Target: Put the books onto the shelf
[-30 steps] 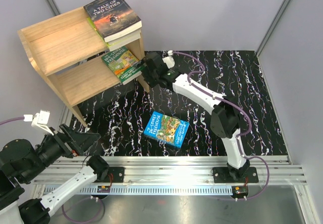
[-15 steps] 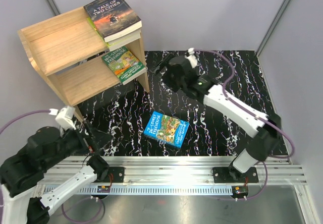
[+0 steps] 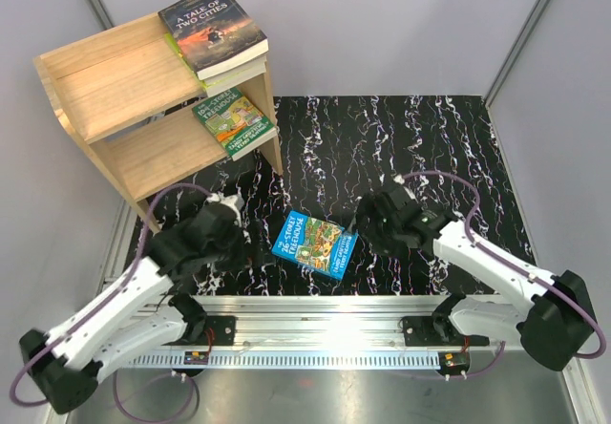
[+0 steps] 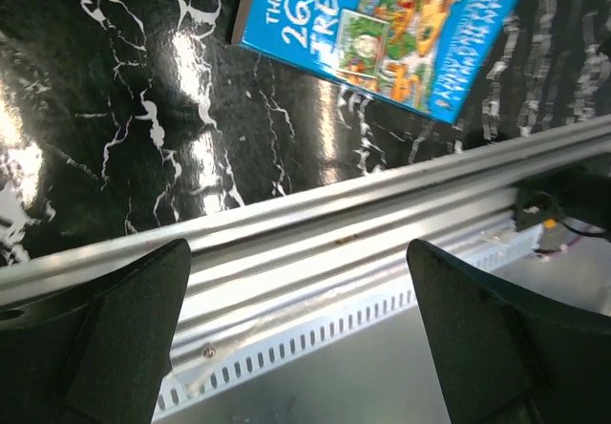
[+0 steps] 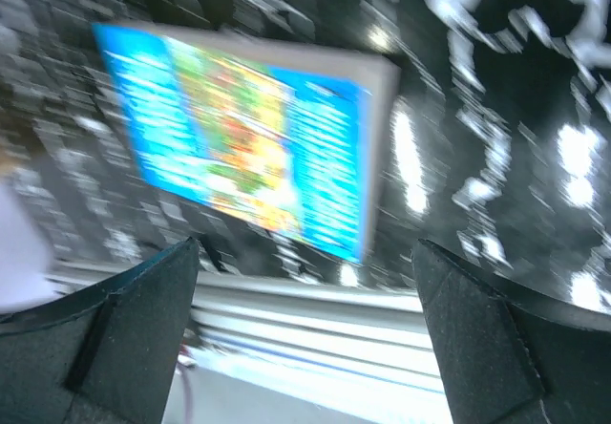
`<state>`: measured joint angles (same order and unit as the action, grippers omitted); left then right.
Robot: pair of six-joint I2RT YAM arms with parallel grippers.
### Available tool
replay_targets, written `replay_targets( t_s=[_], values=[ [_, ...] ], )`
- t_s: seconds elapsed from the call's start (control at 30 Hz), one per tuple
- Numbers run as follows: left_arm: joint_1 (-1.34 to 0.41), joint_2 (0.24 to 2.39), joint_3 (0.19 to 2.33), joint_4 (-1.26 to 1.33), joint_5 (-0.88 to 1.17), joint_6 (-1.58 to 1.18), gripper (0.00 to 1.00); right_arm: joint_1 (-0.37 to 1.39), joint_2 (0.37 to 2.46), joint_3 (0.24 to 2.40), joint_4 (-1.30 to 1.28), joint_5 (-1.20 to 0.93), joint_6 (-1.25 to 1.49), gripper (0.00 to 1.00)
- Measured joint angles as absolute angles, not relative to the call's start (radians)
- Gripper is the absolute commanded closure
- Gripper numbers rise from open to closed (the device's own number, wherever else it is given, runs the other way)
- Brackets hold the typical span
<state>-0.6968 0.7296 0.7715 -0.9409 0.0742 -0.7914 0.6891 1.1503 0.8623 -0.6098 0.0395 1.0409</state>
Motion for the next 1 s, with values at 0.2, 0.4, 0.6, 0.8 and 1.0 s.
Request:
replay_targets(
  t_s=[0.2, 0.4, 0.6, 0.8, 1.0],
  values=[
    [-0.697, 1.033, 0.705, -0.705, 0.087, -0.751, 0.01, 0.663, 1.169, 0.747, -0.65, -0.059, 1.018, 0.0],
    [-0.678, 1.356, 0.794, -0.562, 0.094, -0.679, 0.01, 0.649, 1.325, 0.744, -0.568, -0.146, 0.95, 0.0],
    [-0.588, 1.488, 0.825, -0.456, 0.123, -0.636, 0.01, 0.647, 1.485, 0.754, -0.478, -0.225, 0.898, 0.0],
    [-0.53, 1.547, 0.83, -0.39, 0.152, -0.601, 0.01, 0.646, 1.562, 0.803, -0.402, -0.289, 0.871, 0.0],
    [-0.549, 1.604, 0.865, -0.282, 0.229, -0.62, 0.01, 0.641, 1.639, 0.839, -0.313, -0.389, 0.868, 0.03]
  ],
)
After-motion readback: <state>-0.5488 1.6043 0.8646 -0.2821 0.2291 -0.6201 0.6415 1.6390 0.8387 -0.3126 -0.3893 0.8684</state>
